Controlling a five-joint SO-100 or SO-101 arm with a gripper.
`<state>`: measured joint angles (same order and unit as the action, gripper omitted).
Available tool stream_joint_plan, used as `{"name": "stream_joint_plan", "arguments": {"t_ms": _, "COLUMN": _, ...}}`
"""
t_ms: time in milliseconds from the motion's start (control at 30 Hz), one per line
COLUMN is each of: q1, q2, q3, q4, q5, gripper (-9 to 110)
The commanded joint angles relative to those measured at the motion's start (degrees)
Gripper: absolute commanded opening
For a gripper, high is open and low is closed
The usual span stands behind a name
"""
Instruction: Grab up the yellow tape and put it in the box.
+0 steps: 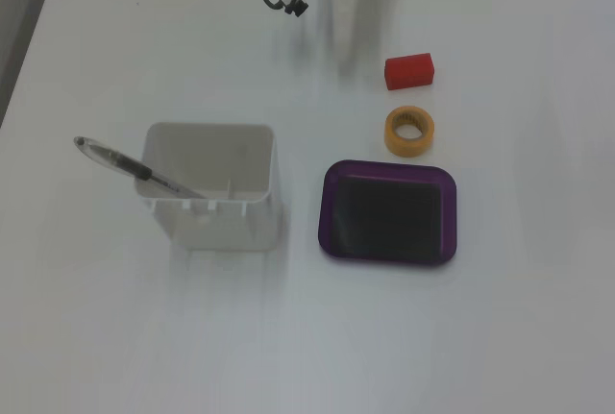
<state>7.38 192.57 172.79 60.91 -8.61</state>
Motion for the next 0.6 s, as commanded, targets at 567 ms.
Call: {"name": "stream_joint_plan", "arguments": {"t_ms": 567, "q1": -0.44, "q2": -30.76, "q3": -31.03, "q4": -2.64, "q5": -12.74, "gripper": 0}}
